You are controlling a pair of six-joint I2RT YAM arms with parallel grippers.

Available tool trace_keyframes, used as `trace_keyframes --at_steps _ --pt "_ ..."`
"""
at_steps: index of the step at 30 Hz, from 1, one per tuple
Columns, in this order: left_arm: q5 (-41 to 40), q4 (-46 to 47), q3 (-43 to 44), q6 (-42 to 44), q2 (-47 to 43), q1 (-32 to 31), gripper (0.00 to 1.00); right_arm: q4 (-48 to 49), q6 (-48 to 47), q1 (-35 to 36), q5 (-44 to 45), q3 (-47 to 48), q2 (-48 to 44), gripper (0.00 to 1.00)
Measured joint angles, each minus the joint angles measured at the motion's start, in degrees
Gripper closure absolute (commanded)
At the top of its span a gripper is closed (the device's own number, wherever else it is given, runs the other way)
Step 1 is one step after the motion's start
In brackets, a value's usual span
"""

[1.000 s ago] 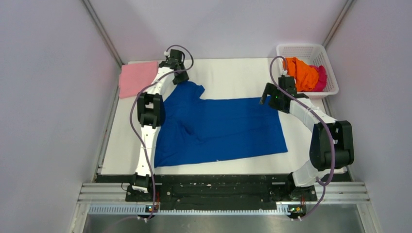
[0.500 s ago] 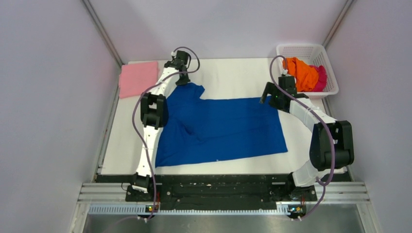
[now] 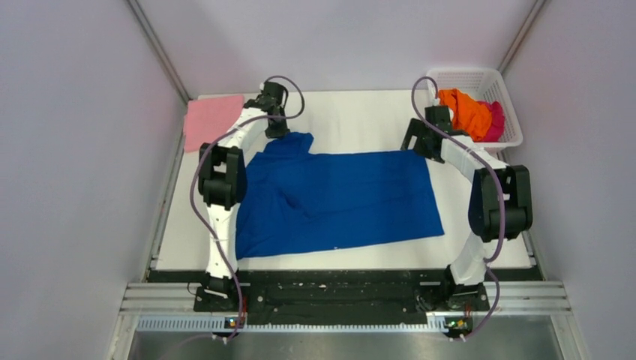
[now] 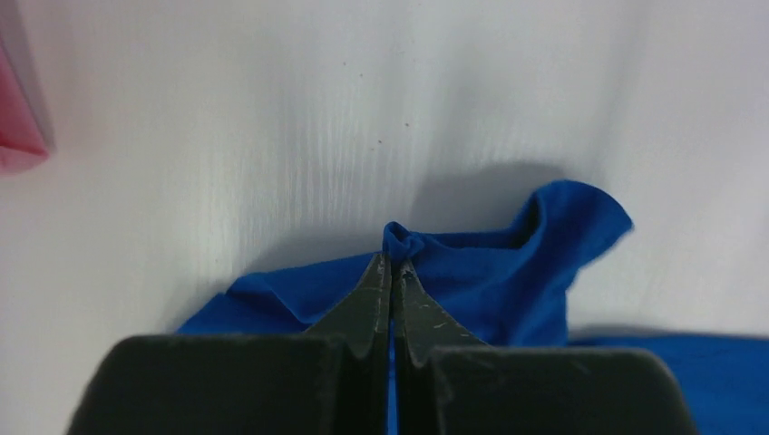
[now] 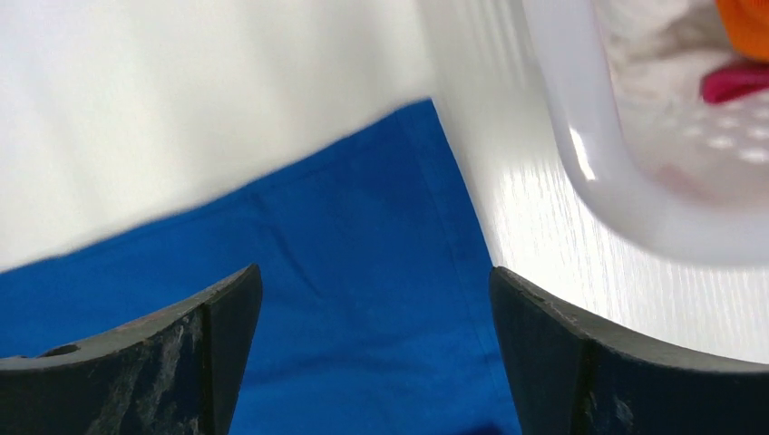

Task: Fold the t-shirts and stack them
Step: Grab the side of the flattened tshirt furthest away from the robot with both arms

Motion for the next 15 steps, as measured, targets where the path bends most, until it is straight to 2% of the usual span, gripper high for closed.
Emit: trace_keyframes --at_steps 8,15 --pt "5.5 8.7 -11.3 -0.5 -12.9 0.0 1.0 -4.1 -2.4 0.0 0.9 12.3 10.2 0.22" --pt "11.9 9.9 -17.6 -1.8 -14.6 -0.1 1.0 -7.6 -4.4 0.3 3.3 21.1 18.5 0.34"
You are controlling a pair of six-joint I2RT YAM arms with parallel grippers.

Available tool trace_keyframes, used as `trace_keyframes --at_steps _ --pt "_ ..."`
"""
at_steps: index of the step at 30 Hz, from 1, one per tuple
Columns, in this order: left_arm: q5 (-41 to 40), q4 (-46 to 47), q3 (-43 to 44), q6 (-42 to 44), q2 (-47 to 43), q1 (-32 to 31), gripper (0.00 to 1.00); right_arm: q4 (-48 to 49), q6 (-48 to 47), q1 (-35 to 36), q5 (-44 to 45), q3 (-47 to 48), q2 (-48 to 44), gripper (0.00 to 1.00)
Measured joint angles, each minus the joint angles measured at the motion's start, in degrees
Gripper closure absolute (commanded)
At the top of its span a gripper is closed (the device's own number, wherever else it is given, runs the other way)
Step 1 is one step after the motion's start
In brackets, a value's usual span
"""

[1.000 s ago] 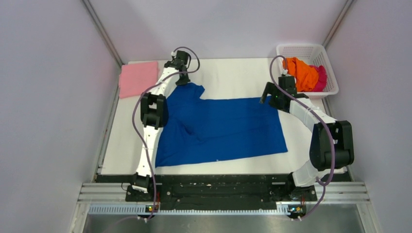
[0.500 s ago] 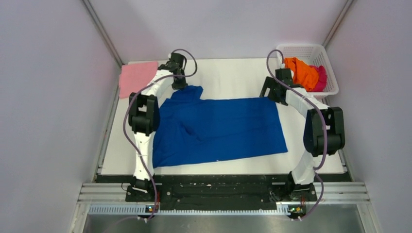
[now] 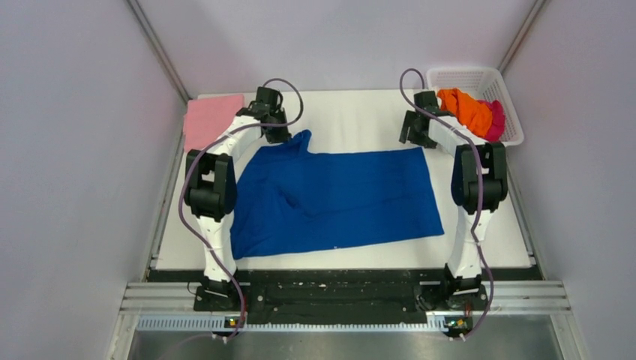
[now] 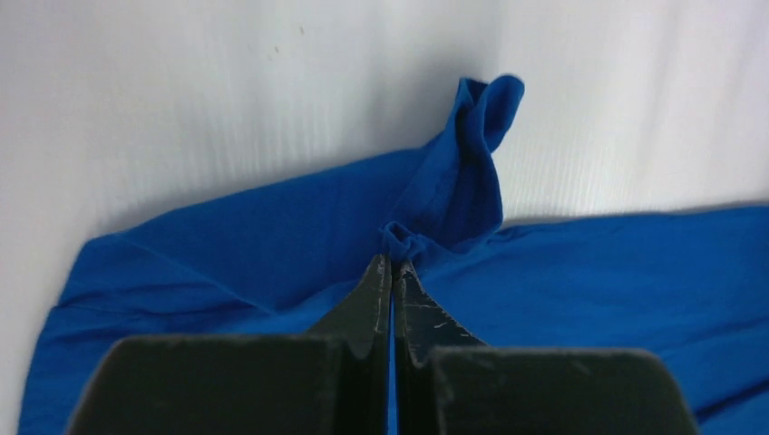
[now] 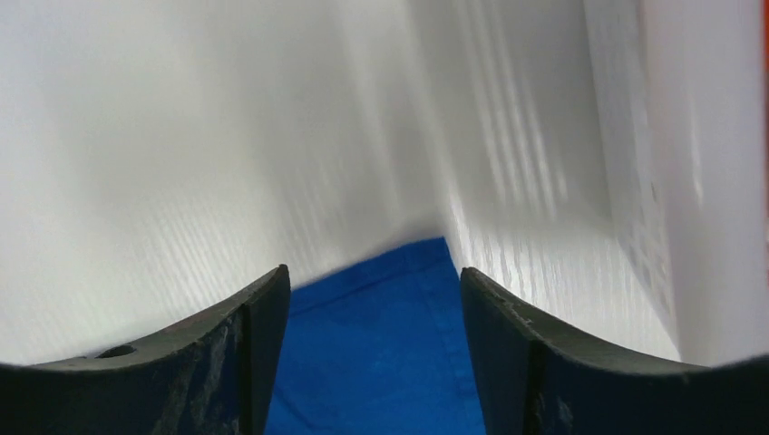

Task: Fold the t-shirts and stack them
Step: Grab the side of the flattened tshirt furthest away from the robot with both arms, then fold the other side of the tshirt into a rectangle

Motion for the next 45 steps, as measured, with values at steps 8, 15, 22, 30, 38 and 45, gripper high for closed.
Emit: trace_keyframes --at_steps 8,15,22,30,38,45 --pt "3.2 0.4 -6.1 -1.5 -3.2 -1.2 1.0 -2.4 -2.0 0.4 4.7 5.2 6.4 0.38" --pt "3.6 1.5 -10.9 -2.9 -10.0 -1.7 1.0 -1.1 -1.6 1.0 6.1 3.7 5.8 0.54" --pt "3.6 2.3 -14.5 -3.3 -15.6 -1.7 1.0 2.8 0.5 1.4 7.0 -2.6 2.3 0.8" --pt "3.3 2.4 -20.0 -4.3 -22.2 -1.9 1.0 6.2 1.4 1.6 9.4 -5.9 0.7 1.0" --pt "0.9 2.1 -26.9 -4.9 -31.8 -3.3 1.0 8.2 -1.3 1.6 9.2 -5.9 -1.2 1.0" --pt "-1.5 0.4 -33.9 -7.3 -43.5 -4.4 1.0 11.5 -4.4 1.6 8.0 -9.1 -7.0 1.0"
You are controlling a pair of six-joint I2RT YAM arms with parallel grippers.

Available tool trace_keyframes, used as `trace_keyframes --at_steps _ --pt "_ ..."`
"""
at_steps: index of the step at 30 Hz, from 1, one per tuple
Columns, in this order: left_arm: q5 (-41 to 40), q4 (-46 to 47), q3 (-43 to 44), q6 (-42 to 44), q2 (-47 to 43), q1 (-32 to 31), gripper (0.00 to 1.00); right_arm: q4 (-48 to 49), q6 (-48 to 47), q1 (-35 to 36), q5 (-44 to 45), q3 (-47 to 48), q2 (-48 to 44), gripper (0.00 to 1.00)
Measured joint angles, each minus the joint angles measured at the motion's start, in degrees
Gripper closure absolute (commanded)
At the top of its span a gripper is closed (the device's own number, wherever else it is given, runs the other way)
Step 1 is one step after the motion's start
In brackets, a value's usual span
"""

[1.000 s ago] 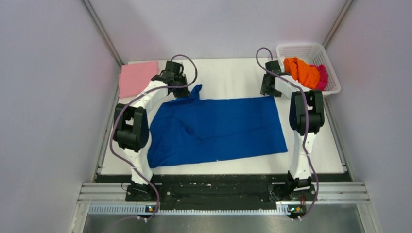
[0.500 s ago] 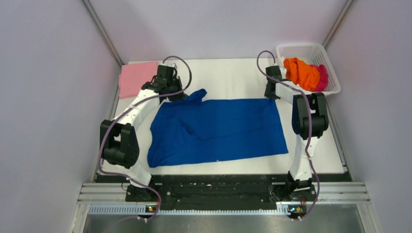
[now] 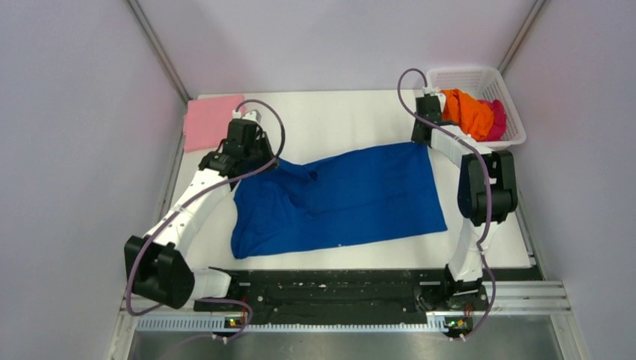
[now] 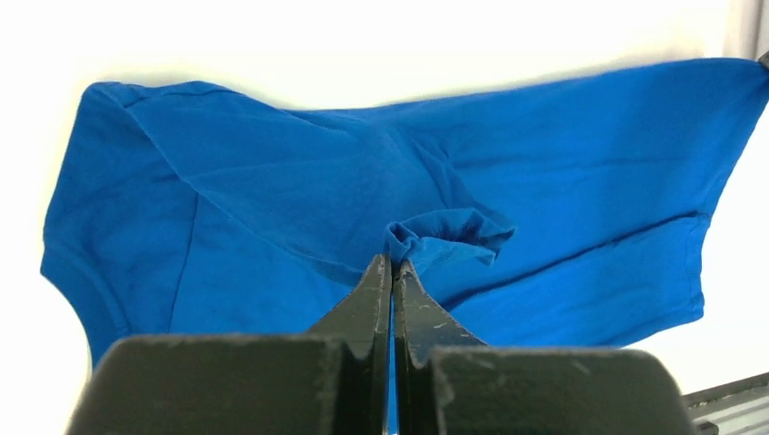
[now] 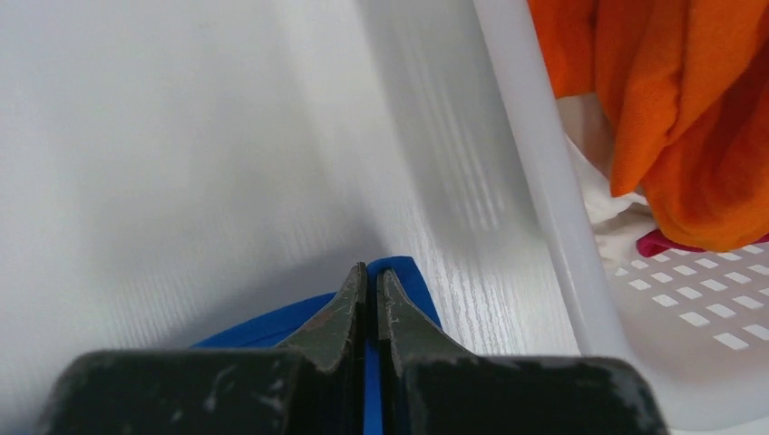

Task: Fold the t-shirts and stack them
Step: Fold the other side of the tshirt into a rectangle

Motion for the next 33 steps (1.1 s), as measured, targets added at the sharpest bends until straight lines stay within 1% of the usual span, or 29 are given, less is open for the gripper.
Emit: trace_keyframes --at_steps 5,11,17,21,22,24,25,27,28,29,31,32,33 --pt "-1.1 -1.4 -4.9 -2.9 -8.7 -1.7 1.0 1.7 -1.4 0.0 -0.7 -2.1 -3.1 1.0" --pt "-1.4 -3.3 -11.6 -7.4 -17.2 -6.3 1.0 4.1 -1.6 0.0 -1.8 -6.8 -7.0 1.0" --pt "-1.5 -7.3 -19.8 -13.4 -24.5 -11.3 1.0 5.8 -1.9 0.0 -2.2 -9.3 -8.9 1.0" --pt "-0.9 -8.9 -26.1 -16.6 -30.9 -12.7 1.0 6.6 -2.0 0.0 -2.7 -11.2 -10.6 1.0" --pt "-0.6 -8.9 -27.6 -17.3 -32.0 -12.8 0.96 7.0 -2.0 0.0 -3.0 -11.7 -10.9 1.0" --pt "0.2 -9.4 -30.4 -18.6 -33.2 -12.9 0.84 7.5 -2.0 0.0 -3.6 -12.9 -11.4 1.0" --pt "0.5 -9.5 -31.5 -19.1 -33.3 -12.9 0.76 7.8 -2.0 0.0 -3.7 -13.5 -11.6 0.98" --pt "1.0 -10.4 -33.2 -20.1 -33.2 -13.0 0.57 8.6 -1.9 0.0 -3.4 -15.4 -12.3 0.96" --pt "1.1 -11.3 -33.7 -20.8 -33.0 -13.0 0.47 8.9 -1.9 0.0 -3.0 -16.7 -12.7 0.93" --pt "1.2 -11.8 -33.9 -20.7 -33.0 -13.0 0.37 9.0 -1.7 0.0 -2.4 -18.1 -13.4 0.85" --pt "1.0 -12.8 -33.9 -21.2 -32.9 -13.0 0.19 9.7 -1.0 0.0 -0.8 -21.7 -15.4 0.51" --pt "0.8 -13.2 -33.8 -21.4 -32.8 -13.0 0.15 10.0 -0.4 0.0 0.1 -23.5 -16.6 0.46" --pt "0.5 -13.7 -33.7 -21.6 -32.8 -13.0 0.1 10.1 0.0 0.0 1.5 -25.5 -18.2 0.45"
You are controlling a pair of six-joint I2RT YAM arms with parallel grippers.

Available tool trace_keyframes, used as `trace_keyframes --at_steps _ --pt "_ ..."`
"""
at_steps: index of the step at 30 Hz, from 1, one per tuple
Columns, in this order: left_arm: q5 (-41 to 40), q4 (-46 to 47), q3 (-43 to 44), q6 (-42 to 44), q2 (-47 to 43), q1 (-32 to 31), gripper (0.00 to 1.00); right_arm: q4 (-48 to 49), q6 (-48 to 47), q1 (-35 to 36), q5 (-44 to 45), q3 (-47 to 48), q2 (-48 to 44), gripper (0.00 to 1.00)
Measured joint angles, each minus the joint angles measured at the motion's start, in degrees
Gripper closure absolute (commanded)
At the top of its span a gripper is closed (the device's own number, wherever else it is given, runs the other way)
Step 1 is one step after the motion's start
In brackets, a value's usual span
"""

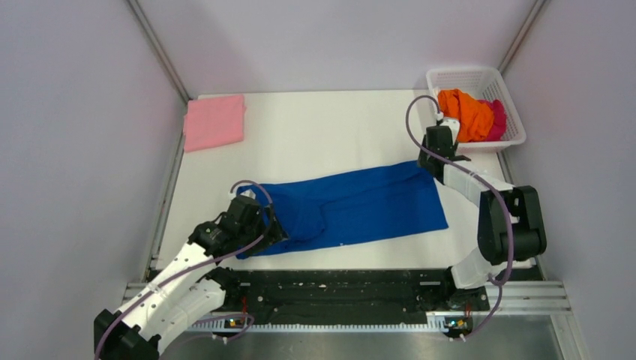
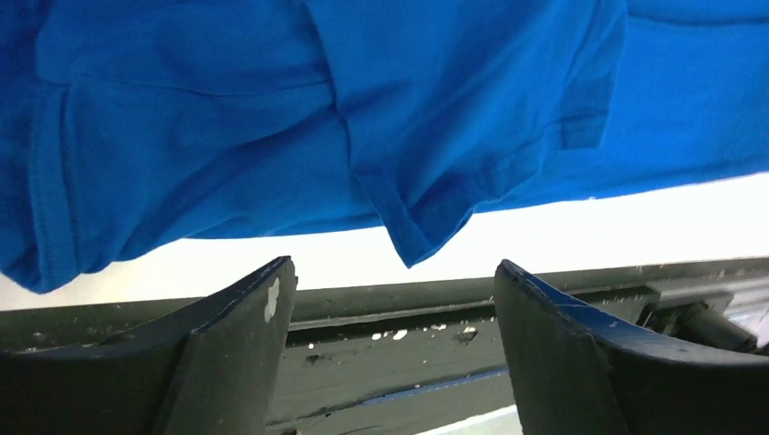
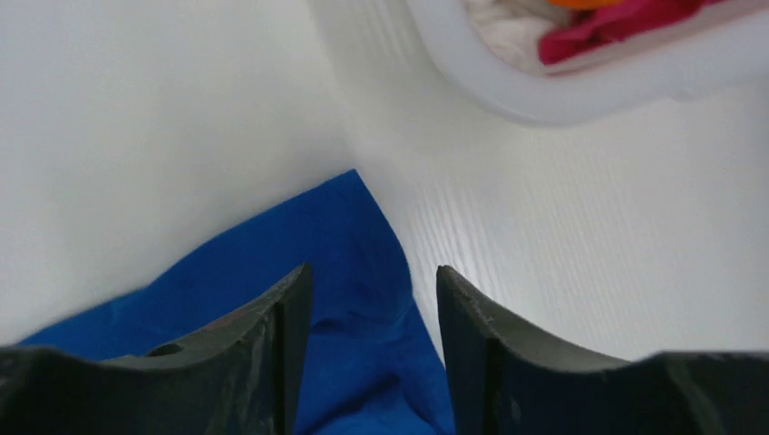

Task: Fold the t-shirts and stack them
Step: Fold the other side of the tshirt into a rectangle

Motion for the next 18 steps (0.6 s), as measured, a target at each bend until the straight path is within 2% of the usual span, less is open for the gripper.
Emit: trace_keyframes --at_steps 2,5,8,10,12,15,18 --pt "-1.3 -1.0 0.6 -0.3 0.1 0.0 0.05 -0.2 1.1 0.0 2.7 -2.6 -2.9 0.42" --pt "-4.0 -1.3 2.4 -0.7 1.0 0.0 0.03 -0.8 3.6 0.0 7.1 -3.6 -6.2 0.29" --pt "-8.0 0.1 4.1 -1.5 3.3 0.0 0.01 -1.9 6.5 0.0 11.7 -3.6 -9.6 0.22" --pt "-10.9 1.0 4.9 -2.3 5.3 0.0 0.01 -2.1 7.5 0.0 12.0 -3.6 -11.2 0.14" --pt "-13.7 2.3 5.7 -2.9 7.7 0.4 0.01 -1.5 7.4 0.0 9.5 -3.6 -12.1 0.08" --pt "-15.1 5.6 6.1 -3.1 11.3 3.1 0.03 0.5 6.2 0.0 1.0 -3.6 -12.1 0.08" --pt "-14.1 9.6 6.1 -2.4 15.8 8.9 0.13 1.6 5.1 0.0 -6.8 -3.5 -10.9 0.09"
